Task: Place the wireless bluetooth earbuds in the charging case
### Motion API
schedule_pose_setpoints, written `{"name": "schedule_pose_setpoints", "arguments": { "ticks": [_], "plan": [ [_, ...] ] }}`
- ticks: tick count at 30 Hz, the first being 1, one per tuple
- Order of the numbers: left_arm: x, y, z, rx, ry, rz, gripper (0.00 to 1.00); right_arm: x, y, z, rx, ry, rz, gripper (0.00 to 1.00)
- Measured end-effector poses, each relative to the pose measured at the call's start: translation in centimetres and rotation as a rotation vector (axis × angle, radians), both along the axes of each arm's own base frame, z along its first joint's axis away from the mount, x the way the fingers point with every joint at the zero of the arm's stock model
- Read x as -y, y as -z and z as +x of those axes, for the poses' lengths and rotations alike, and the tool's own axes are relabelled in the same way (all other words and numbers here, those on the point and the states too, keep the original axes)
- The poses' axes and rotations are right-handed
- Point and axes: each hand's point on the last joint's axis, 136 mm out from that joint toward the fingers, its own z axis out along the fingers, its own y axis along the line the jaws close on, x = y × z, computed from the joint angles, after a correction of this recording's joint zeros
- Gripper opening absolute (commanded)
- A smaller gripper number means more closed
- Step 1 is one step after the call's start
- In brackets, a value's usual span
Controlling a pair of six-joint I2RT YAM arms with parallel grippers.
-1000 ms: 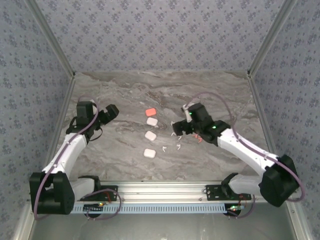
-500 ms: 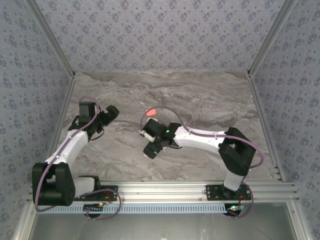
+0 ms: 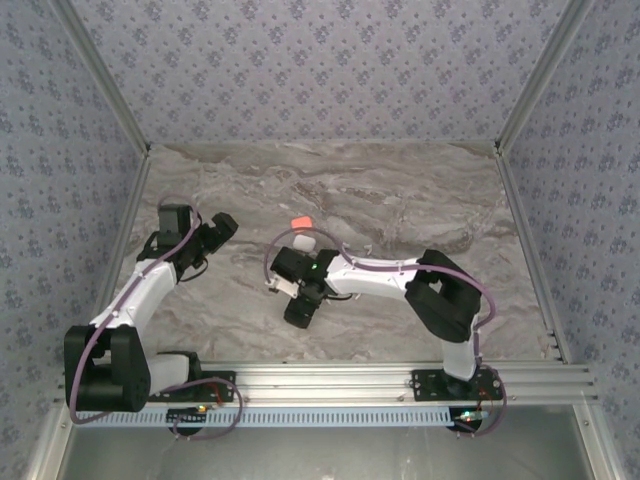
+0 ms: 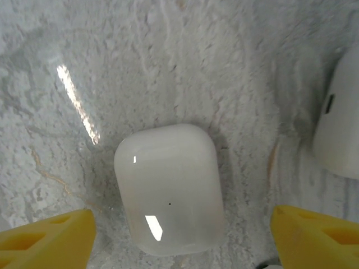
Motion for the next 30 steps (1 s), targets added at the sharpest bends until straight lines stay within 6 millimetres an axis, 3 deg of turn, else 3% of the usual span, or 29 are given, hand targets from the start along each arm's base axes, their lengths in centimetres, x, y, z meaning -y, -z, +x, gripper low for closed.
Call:
{"name": "schedule_pose_setpoints", "arguments": {
  "ticks": [7,17,21,25,30],
  "plan": [
    [-0.1,0.3,-0.3,-0.018,-0.002,0.003,0.99,0.0,1.7,-0.5,-0.024,-0.03,-0.05,0.69],
    [-0.1,0.2,-0.5,-0.03,0.012,0.017,0.99,-0.4,1.6,-0.3,-0.004,-0.046,-0.05,0.44],
    [0.1,-0.2,-0.4,-0.022,0.031,0.024,0.97,0.0,1.1,0.2,0.014,-0.033,-0.024,0.4],
    [1.0,-1.0,-0.3,-0.005,0.09,0.004,0.93,1.4,-0.9,1.7,0.059,0.009,0.041,0.4],
    [3.7,-3.7,-0.2,0.059,0.231,-0.076,0.9,3.6,-6.8,4.8,0.185,0.081,0.22,0.39]
  ]
}}
